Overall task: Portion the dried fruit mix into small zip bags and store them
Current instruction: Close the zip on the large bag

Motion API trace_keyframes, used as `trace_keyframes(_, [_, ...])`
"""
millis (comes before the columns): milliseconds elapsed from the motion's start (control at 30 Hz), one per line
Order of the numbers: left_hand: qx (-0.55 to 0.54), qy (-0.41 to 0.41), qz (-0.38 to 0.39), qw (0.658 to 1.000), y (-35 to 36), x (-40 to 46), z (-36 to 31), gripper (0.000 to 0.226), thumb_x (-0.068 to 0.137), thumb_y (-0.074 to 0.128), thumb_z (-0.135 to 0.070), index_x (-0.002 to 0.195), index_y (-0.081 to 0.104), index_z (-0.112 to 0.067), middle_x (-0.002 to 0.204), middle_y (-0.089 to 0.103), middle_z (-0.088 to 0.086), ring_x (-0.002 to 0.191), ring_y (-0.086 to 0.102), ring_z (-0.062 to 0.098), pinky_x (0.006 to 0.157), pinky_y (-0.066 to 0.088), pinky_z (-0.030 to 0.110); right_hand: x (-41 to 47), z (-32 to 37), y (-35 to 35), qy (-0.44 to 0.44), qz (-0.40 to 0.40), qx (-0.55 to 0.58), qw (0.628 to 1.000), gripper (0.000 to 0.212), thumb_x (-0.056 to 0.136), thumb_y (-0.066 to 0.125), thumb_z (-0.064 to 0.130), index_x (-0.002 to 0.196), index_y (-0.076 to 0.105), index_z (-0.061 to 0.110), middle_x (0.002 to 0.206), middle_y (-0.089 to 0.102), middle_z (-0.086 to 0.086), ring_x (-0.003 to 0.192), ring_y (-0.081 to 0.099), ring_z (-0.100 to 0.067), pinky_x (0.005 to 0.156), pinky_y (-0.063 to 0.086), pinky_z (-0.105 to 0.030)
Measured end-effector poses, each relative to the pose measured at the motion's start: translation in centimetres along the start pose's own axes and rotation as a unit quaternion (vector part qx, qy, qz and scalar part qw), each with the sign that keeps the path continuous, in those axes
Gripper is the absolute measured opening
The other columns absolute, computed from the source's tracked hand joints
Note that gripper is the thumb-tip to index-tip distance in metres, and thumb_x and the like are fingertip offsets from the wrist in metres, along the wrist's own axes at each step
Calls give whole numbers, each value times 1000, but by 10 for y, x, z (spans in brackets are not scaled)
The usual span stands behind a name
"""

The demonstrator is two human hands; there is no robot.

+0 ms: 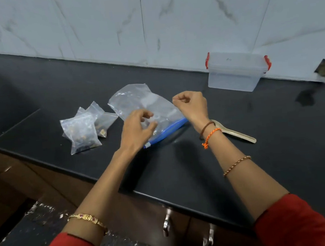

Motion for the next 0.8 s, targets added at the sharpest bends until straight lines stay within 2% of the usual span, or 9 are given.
trace_keyframes(100, [85,22,47,995,22,-13,-11,26,77,72,-29,97,61,-15,100,57,-8,94,50,15,77,40,28,-3,-21,-18,-2,12,-20,1000,16,82,61,7,91,73,13,85,69,2,79,60,-7,81,49,-20])
trace_keyframes(167, [125,25,41,991,22,-22,-14,31,74,74,-31,97,61,-15,103,57,-4,99,47,17,78,36,26,-8,-31,-19,-10,34,-43,998,20,81,60,3,93,72,12,85,68,2,79,61,-7,84,51,-21])
trace_keyframes(267, [150,2,37,988,17,-32,-6,31,73,73,-24,99,60,-16,107,55,-3,102,42,20,77,35,28,-17,-39,-12,-37,80,-88,992,29,77,62,-1,102,71,11,100,70,-1,93,62,-11,89,46,-18])
trace_keyframes(333, [150,-18,53,987,14,-35,4,33,71,71,-18,102,59,-16,106,50,-6,98,38,18,76,32,26,-23,-34,-5,-83,94,-125,984,33,75,65,0,105,70,12,108,69,-2,104,60,-17,95,44,-24])
trace_keyframes(400, [133,-18,73,988,13,-36,10,33,70,69,-11,101,59,-15,103,46,-6,95,40,19,77,34,27,-29,-23,9,-139,126,-160,969,38,73,68,3,109,68,15,114,66,-2,109,55,-21,93,38,-22])
trace_keyframes(500, [116,9,52,992,7,-33,7,26,68,66,-2,93,63,-8,96,57,2,83,52,20,76,40,27,-42,-11,40,-221,204,-220,928,50,71,73,11,119,62,18,126,57,-1,118,45,-21,94,28,-21])
trace_keyframes(567, [118,20,33,992,4,-31,3,22,67,63,-9,88,66,-6,89,65,7,77,59,23,73,44,27,-46,-7,51,-255,218,-258,906,53,74,74,17,124,57,20,131,53,0,124,40,-19,100,25,-23])
trace_keyframes(667, [65,39,-10,997,-6,-26,-13,27,63,55,-21,80,68,-4,77,67,5,70,62,22,69,50,29,-46,5,56,-304,191,-276,892,46,74,74,22,118,61,16,123,58,-3,117,47,-22,96,27,-26])
trace_keyframes(800, [-58,69,-94,992,-29,-6,-39,28,71,57,-27,83,67,-4,80,65,-1,71,60,1,72,51,18,-36,38,30,-350,23,-192,917,19,75,60,9,91,71,9,92,71,-7,87,63,-29,79,39,-30])
Point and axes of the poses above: each hand's wrist, its own x-axis towards the middle knuckle, its own y-axis out of the palm, z = x × y, the point moved 10 cm from there along x, towards the middle knuckle
